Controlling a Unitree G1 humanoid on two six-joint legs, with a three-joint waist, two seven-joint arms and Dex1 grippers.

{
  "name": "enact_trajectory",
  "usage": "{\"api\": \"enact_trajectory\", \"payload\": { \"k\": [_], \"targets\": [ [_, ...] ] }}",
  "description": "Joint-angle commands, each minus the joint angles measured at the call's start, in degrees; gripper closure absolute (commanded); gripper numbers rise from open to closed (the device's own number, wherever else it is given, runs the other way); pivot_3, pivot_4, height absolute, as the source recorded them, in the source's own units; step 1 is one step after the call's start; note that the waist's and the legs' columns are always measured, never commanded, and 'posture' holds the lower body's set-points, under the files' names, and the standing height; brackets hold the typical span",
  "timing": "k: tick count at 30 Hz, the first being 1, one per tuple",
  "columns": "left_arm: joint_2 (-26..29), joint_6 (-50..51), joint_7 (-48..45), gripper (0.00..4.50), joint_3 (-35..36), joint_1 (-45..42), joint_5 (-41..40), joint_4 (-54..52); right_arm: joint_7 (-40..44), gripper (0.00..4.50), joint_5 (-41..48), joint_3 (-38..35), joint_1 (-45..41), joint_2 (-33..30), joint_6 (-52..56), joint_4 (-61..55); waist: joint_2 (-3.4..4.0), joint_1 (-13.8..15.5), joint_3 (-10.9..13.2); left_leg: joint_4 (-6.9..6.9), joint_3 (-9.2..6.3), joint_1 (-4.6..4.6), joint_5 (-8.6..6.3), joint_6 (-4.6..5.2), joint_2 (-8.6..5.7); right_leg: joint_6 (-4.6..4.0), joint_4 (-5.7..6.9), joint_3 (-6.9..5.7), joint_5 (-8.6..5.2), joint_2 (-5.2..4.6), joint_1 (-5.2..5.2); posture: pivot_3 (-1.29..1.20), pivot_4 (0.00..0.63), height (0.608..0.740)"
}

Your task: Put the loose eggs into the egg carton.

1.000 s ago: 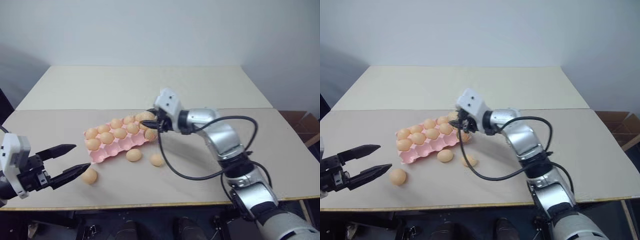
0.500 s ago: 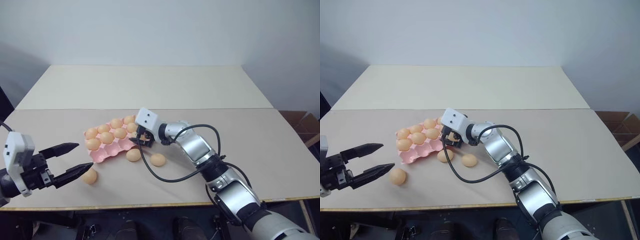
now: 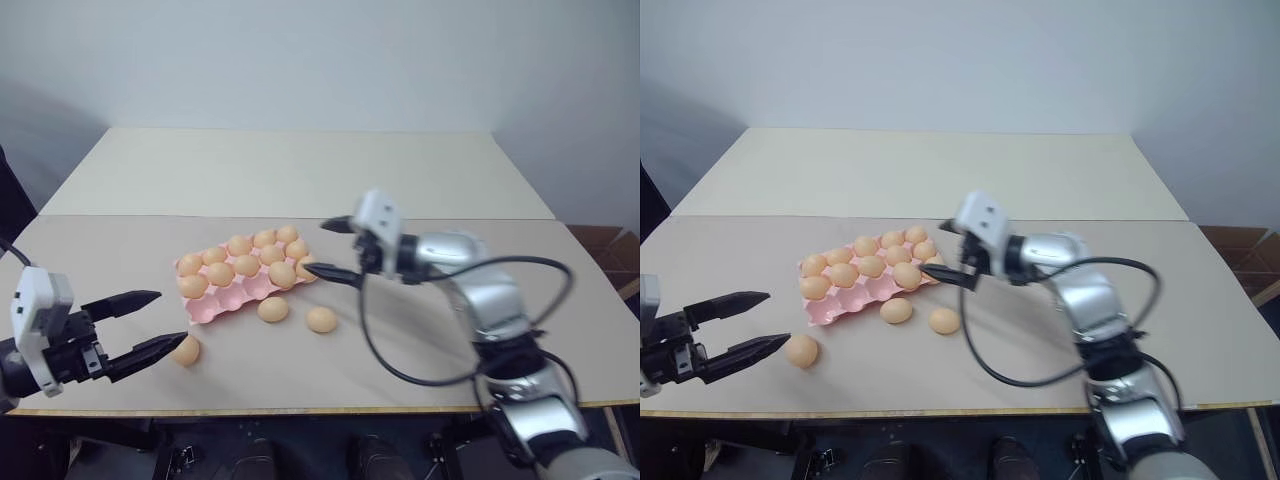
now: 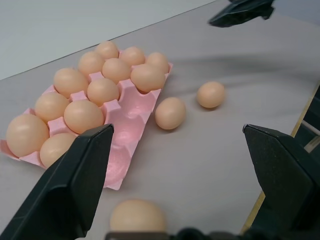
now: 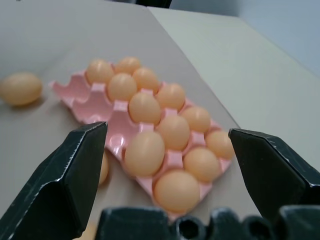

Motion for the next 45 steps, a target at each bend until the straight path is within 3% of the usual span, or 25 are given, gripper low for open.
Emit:
{"api": "enact_trajectory", "payload": {
  "k": [1, 8, 12, 18, 24, 32, 38, 41, 45],
  "targets": [
    [1.1, 0.0, -0.4, 0.0, 2.1, 1.0, 0.9, -0.2, 5.9, 0.03, 4.9, -5.9, 5.0, -6.8, -2.4, -7.6, 0.0, -0.3, 0.0, 0.0, 0.01, -0.01, 0.0, 0.0, 0.01, -0.12, 0.01, 0.01, -0.07, 0.02, -0.03, 0.0, 0.15, 0.74],
    [1.8, -0.2, -2.0, 0.0, 2.3, 2.5, 1.3, 0.5, 10.9, 0.03, 7.8, -11.4, 15.5, -17.4, -4.7, -10.2, -0.01, -0.6, 0.0, -0.04, 0.03, 0.31, -0.11, -0.19, 0.06, -0.26, 0.08, 0.08, -0.16, 0.08, 0.08, 0.0, 0.15, 0.74],
    [1.4, 0.6, -1.1, 0.0, 1.5, 1.7, 0.2, -0.4, 10.3, 0.03, 7.8, -11.2, 17.2, -18.6, -5.4, -10.8, -0.02, -0.6, 0.0, -0.03, 0.03, 0.29, -0.28, -0.47, 0.05, -0.27, 0.06, 0.08, -0.17, 0.06, 0.08, 0.0, 0.15, 0.74],
    [1.7, 0.7, -0.6, 0.0, 0.0, -0.2, -0.3, 0.1, 8.3, 0.03, 8.7, -10.1, 16.3, -18.2, -3.8, -13.0, -0.03, -0.4, 0.0, -0.03, 0.08, 0.25, -0.06, -0.1, 0.01, -0.25, 0.03, 0.12, -0.17, 0.01, 0.06, 0.0, 0.15, 0.74],
    [0.2, 0.4, 3.6, 0.0, -3.1, -3.9, -0.2, -0.1, 1.8, 0.03, 4.8, -0.4, 9.8, -12.8, -0.6, -12.9, -0.04, -0.7, 0.0, -0.03, 0.09, 0.29, -0.07, -0.12, 0.04, -0.25, 0.08, 0.12, -0.17, 0.04, 0.06, 0.0, 0.15, 0.74],
    [0.2, 0.2, 3.5, 0.0, -4.0, -4.2, -0.3, -0.8, -5.9, 0.03, -8.5, 16.8, 0.9, -3.1, 1.5, -5.7, -0.06, -0.7, 0.0, -0.03, 0.1, 0.2, -0.05, -0.08, 0.05, -0.27, 0.06, 0.14, -0.16, 0.09, 0.02, 0.0, 0.15, 0.74],
    [-0.3, -0.1, 4.2, 0.0, -2.1, -3.4, -0.1, -1.2, -9.2, 0.03, -15.8, 24.0, -0.8, 2.2, 1.6, 0.2, -0.07, -0.6, 0.0, -0.03, 0.1, 0.2, -0.04, -0.08, 0.04, -0.27, 0.1, 0.13, -0.15, 0.08, 0.03, 0.0, 0.15, 0.74],
    [-1.4, -0.5, 6.5, 0.0, -1.6, -2.8, 0.9, -2.0, -10.6, 0.58, -17.7, 25.0, -0.9, 4.3, 2.1, 2.0, -0.07, -0.6, 0.0, -0.02, 0.11, 0.2, -0.04, -0.08, 0.04, -0.26, 0.1, 0.13, -0.15, 0.06, 0.04, 0.0, 0.15, 0.74],
    [-2.4, -0.7, 6.7, 0.0, -0.9, -1.2, 0.6, -3.5, -11.3, 1.93, -19.4, 25.7, -0.6, 6.0, 1.4, 3.7, -0.07, -0.6, 0.0, -0.02, 0.11, 0.21, -0.05, -0.08, 0.06, -0.26, 0.12, 0.13, -0.14, 0.09, 0.03, 0.0, 0.15, 0.74]
  ]
}}
